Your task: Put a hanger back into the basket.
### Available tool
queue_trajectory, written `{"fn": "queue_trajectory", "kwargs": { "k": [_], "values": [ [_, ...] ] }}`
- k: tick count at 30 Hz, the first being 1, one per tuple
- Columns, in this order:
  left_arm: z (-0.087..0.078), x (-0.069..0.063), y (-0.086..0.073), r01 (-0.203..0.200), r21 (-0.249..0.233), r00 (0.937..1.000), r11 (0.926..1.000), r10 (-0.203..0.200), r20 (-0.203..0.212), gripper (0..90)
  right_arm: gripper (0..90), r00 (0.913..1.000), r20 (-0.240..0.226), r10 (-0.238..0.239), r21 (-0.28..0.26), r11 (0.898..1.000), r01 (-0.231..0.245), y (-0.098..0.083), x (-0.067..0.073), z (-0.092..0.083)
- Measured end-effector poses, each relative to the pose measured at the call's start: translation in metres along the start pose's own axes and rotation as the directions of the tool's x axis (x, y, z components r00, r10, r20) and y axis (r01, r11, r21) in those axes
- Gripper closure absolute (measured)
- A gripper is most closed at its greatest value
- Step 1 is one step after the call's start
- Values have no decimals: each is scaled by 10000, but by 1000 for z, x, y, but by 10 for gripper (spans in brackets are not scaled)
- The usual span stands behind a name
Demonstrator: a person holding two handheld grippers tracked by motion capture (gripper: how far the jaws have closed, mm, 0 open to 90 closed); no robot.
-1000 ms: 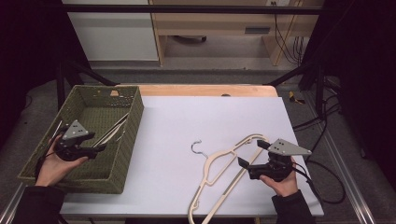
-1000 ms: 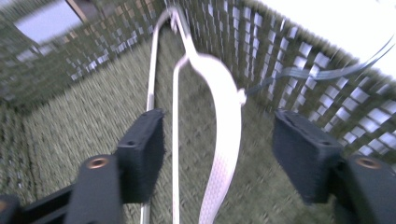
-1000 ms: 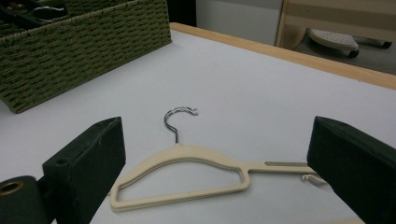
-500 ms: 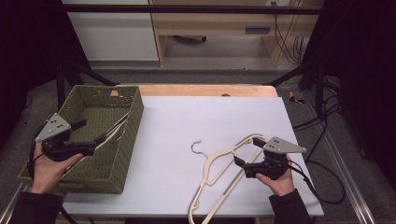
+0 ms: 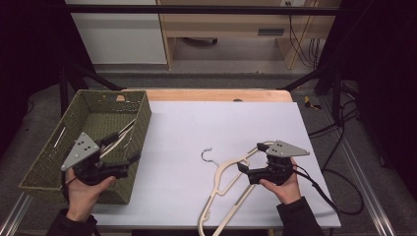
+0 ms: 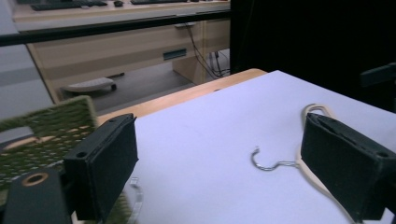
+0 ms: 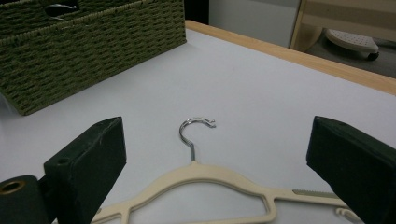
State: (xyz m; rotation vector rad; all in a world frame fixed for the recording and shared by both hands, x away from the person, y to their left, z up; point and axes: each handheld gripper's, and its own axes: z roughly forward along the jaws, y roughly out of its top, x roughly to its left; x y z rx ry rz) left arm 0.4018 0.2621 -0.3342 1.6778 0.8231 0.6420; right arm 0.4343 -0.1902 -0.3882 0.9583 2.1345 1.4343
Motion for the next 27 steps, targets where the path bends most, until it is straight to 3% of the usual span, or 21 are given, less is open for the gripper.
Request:
{"fn": "queue_trajectory", "kwargs": {
  "k": [1, 5, 12, 19, 27],
  "values": [
    [0, 0, 0, 0, 0, 10000, 10000, 0, 0, 108, 55, 10000, 0, 0, 0, 10000, 0, 0, 0, 0],
    [16, -17, -13, 106, 367, 9975, 9993, -131, 690, 108, 58, 9999, -125, 1, 78, 10000, 0, 3, 2, 9],
    [43, -41, -37, -224, 1018, 9894, 9945, 75, 1448, 108, 64, 9998, -183, 78, 220, 9997, -74, 8, 4, 26],
    [54, -40, -57, 182, 1479, 9842, 9888, -438, 1714, 109, 73, 9999, -150, 62, 662, 9978, -52, 5, 2, 48],
    [57, -37, -73, 206, 1793, 9836, 9836, -521, 1729, 102, 101, 9999, -131, -6, 1465, 9892, 25, -2, 4, 75]
  ]
}}
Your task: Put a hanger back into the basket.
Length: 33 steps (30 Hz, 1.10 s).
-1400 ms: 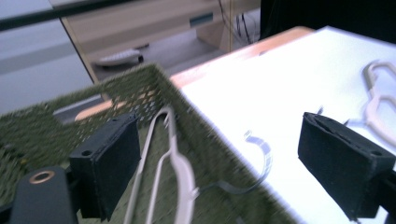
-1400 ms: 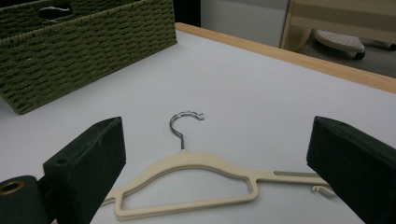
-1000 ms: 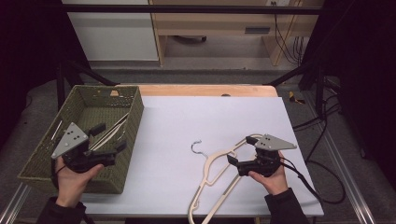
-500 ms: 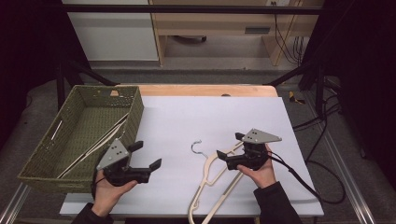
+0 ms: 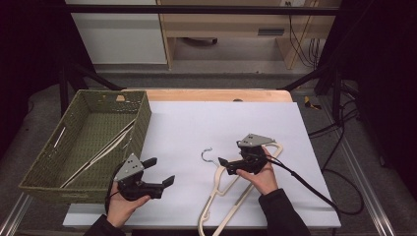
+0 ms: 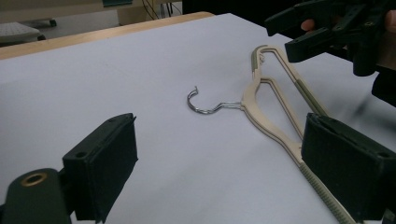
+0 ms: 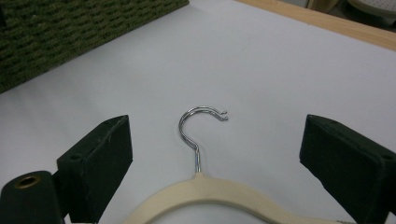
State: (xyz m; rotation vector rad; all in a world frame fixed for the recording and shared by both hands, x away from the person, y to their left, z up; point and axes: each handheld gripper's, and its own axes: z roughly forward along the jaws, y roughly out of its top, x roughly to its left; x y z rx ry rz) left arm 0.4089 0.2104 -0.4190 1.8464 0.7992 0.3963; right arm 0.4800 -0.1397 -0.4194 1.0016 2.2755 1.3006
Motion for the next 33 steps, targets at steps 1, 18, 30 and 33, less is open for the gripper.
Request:
{"fn": "queue_trajectory", "kwargs": {
  "k": [1, 18, 30, 33],
  "values": [
    [1, 0, -2, -67, 65, 10000, 10000, 67, -16, 99, 108, 10000, 6, -35, 169, 9999, 34, 1, 2, 7],
    [15, -5, -12, -321, 817, 9992, 9961, 299, 276, 61, 432, 9999, -156, -52, 1470, 9891, 74, -6, 6, 48],
    [17, -3, -13, -275, 820, 9992, 9963, 249, 326, 62, 659, 10000, -92, 11, 2664, 9639, 14, -13, 5, 77],
    [18, -2, -13, -242, 847, 9993, 9961, 216, 317, 62, 720, 9999, -95, -31, 2767, 9609, 56, -13, 3, 79]
  ]
}}
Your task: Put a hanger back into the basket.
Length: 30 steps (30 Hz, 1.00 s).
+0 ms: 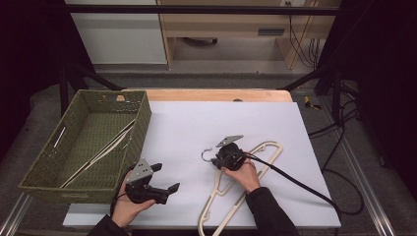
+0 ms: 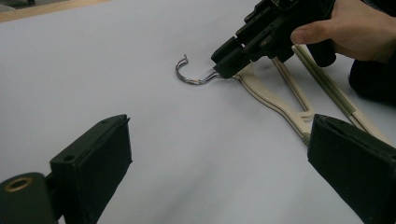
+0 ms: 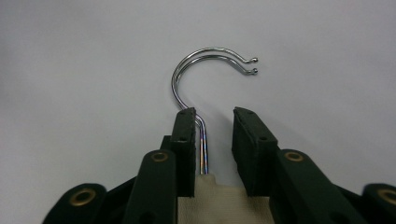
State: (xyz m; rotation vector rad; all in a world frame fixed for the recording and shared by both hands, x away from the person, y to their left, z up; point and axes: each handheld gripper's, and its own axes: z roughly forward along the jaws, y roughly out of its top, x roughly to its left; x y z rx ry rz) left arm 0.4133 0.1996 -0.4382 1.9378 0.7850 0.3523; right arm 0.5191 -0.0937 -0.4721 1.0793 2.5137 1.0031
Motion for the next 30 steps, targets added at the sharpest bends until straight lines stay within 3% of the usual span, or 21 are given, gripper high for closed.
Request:
{"fn": "queue_trajectory", "kwargs": {
  "k": [8, 16, 18, 21, 23, 25, 26, 29, 30],
  "values": [
    [1, 0, 0, 15, 40, 10000, 10000, -15, 38, 64, 872, 9990, -417, 178, 261, 9995, -168, 1, 0, 0],
    [2, -2, 0, 89, 71, 10000, 9999, -89, 41, 68, 887, 9978, -434, 505, 320, 9983, -491, 1, 1, -1],
    [2, -2, 0, 111, 49, 9999, 9999, -111, 48, 70, 888, 9988, -401, 269, 192, 9995, -262, 1, 0, -3],
    [2, -4, 1, 167, 0, 9998, 9999, -167, 95, 73, 891, 9988, -331, 350, 16, 9994, -350, 3, 2, -9],
    [4, -6, 3, 206, 12, 9997, 9998, -206, 141, 76, 892, 9995, -322, 63, -114, 9999, -67, 3, 1, -12],
    [7, -8, 5, 189, 40, 9996, 9998, -189, 212, 79, 894, 9992, -351, 192, -158, 9997, -197, 3, 3, -15],
    [9, -10, 7, 180, 64, 9995, 9998, -182, 256, 81, 894, 9993, -369, -49, -265, 9996, 39, 3, 3, -19],
    [15, -15, 13, 109, 135, 9993, 9998, -114, 367, 84, 895, 9992, -389, 81, -325, 9994, -93, 4, 5, -23],
    [17, -16, 15, 82, 168, 9992, 9998, -89, 384, 87, 894, 9990, -413, -188, -514, 9985, 167, 4, 4, -25]
  ]
}}
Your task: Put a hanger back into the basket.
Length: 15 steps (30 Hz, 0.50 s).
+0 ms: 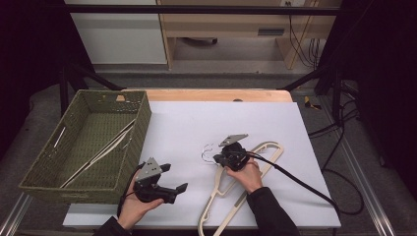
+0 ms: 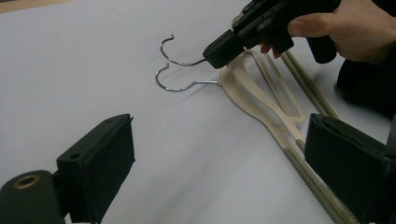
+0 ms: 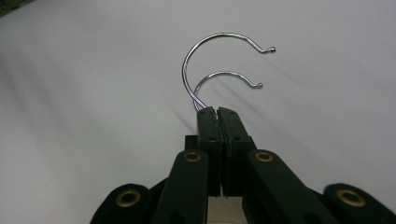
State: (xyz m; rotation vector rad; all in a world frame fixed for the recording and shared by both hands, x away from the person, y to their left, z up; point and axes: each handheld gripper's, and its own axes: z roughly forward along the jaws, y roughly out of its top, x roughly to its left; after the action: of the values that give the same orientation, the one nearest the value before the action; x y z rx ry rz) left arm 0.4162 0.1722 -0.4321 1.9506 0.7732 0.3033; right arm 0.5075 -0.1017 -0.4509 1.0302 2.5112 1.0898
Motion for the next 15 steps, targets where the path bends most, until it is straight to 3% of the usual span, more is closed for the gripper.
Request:
{"fn": "queue_trajectory", "kwargs": {
  "k": [2, 4, 6, 10, 15],
  "values": [
    [6, -2, 6, 99, -23, 9999, 9999, -99, 97, 92, 894, 9999, -37, 141, -161, 9998, -141, 1, 2, -4],
    [13, -3, 12, 176, -33, 9996, 9998, -176, 226, 100, 894, 9997, -78, -235, -345, 9991, 232, 1, 1, -8],
    [21, -6, 17, 241, -28, 9991, 9997, -240, 363, 114, 895, 9998, -122, -164, -475, 9987, 158, 1, 1, -13],
    [38, -10, 26, 323, 159, 9978, 9994, -332, 582, 146, 895, 9995, -309, -34, -730, 9973, 11, 1, 2, -24],
    [59, -18, 33, 354, 389, 9949, 9986, -389, 927, 193, 895, 9992, -343, -221, -908, 9957, 189, 0, 2, -31]
  ]
}}
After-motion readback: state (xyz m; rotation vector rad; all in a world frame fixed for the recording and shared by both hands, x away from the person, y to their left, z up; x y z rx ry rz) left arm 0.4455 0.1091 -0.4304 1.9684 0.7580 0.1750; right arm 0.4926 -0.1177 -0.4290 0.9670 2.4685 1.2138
